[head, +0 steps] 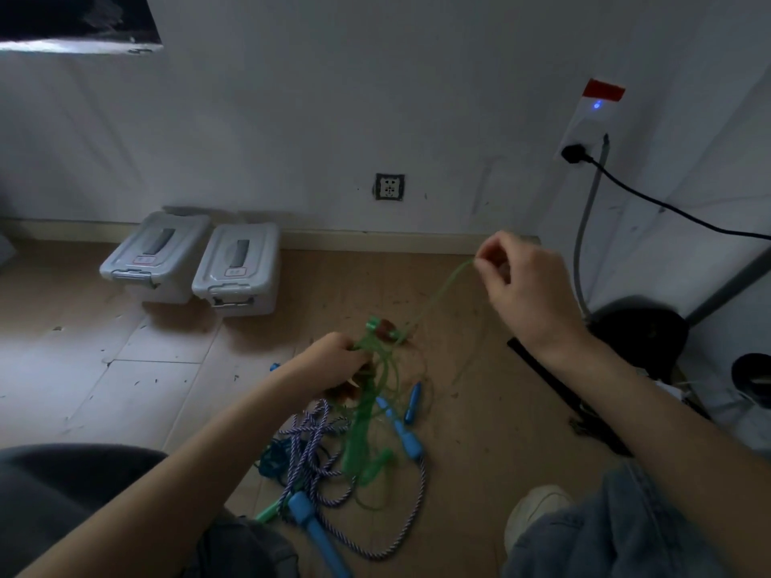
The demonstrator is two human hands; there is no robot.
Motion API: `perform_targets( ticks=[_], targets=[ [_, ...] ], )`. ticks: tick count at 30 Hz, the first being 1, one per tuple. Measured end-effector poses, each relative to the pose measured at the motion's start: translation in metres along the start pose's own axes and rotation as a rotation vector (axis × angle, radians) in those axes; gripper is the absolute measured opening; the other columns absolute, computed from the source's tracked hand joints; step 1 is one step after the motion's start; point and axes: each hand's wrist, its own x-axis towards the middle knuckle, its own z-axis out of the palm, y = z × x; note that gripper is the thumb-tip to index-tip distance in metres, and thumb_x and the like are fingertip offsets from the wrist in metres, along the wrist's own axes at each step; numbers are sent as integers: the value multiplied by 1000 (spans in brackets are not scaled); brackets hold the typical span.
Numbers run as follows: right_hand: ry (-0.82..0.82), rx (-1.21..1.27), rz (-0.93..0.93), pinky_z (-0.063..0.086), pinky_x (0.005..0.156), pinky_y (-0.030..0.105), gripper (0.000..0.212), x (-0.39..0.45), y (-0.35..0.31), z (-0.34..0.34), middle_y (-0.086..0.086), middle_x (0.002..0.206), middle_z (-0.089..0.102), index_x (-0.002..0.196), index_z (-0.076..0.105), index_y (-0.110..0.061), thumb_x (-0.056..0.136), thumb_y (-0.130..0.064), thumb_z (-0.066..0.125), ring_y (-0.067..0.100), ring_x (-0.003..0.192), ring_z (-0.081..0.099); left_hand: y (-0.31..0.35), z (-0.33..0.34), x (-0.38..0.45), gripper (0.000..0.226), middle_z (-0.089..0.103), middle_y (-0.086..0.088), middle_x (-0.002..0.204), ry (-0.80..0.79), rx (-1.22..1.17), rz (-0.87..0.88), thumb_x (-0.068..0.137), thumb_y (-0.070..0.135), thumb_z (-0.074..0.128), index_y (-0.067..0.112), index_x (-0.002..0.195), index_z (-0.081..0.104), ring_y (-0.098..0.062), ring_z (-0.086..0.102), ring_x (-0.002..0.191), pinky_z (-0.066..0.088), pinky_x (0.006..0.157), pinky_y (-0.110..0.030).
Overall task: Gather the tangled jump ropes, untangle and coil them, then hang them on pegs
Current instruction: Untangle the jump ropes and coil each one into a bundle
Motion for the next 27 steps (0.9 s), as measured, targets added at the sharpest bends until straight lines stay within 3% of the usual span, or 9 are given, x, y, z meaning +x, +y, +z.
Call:
perform_targets(
  ticks=[2,4,7,10,12,17,20,23,27],
  targets=[
    [-194,-133,41,34,60,7,5,-1,7,2,1,93,62,96,58,-14,91,-16,57,3,70,50,-2,-4,2,26,55,-3,61,49,-97,-22,96,19,45,5,76,55,-10,48,42,41,40,-19],
    [-418,-171,29,38,74,14,30,-9,1,9,1,116,59,117,54,-16,88,-23,61,9,90,55,0,-6,3,27,51,-1,53,114,-109,10,95,17,44,6,73,54,-9,44,38,38,37,-19],
    [-466,25,-159,34,86,14,53,-17,-18,15,-6,132,48,132,44,-19,85,-28,64,6,105,51,7,-2,2,30,48,1,45,138,-64,66,95,18,44,8,68,53,-5,40,28,34,34,-16],
    [-591,92,-218,36,73,7,40,-21,-26,22,-6,114,54,121,52,-18,85,-26,66,-3,85,53,13,5,-1,28,48,0,49,60,-183,69,95,17,45,7,69,52,-6,40,30,33,32,-16],
    [-612,79,-165,42,63,11,25,-24,-27,25,0,98,62,110,59,-12,87,-23,63,2,74,56,16,4,-4,26,49,-4,57,1,-324,69,95,15,45,5,73,52,-7,41,35,33,32,-17],
    [-450,232,-156,43,48,9,17,-21,-28,18,-5,65,61,91,70,-7,89,-20,61,-2,42,50,14,2,-6,22,57,-8,73,-1,-310,65,96,18,44,3,87,57,-7,50,37,36,33,-16],
    [-250,396,-119,43,46,10,12,-20,-26,11,-11,54,57,85,71,-9,88,-15,61,2,39,55,9,0,0,25,61,-17,95,-23,-357,-25,97,18,41,-2,103,56,-13,53,42,43,35,-18],
    [-161,399,-145,42,45,10,11,-25,-28,13,-14,54,57,84,70,-14,89,-17,60,4,40,55,4,-4,9,32,61,-23,108,-71,-403,-74,97,16,39,-8,112,53,-12,53,42,44,37,-19],
    [44,518,-20,38,38,15,14,-15,-19,9,-10,54,53,83,65,-19,91,-22,54,6,41,50,-17,-14,14,23,62,-16,93,-157,-483,-163,92,9,49,-6,105,59,-15,58,50,48,43,-21]
  ],
)
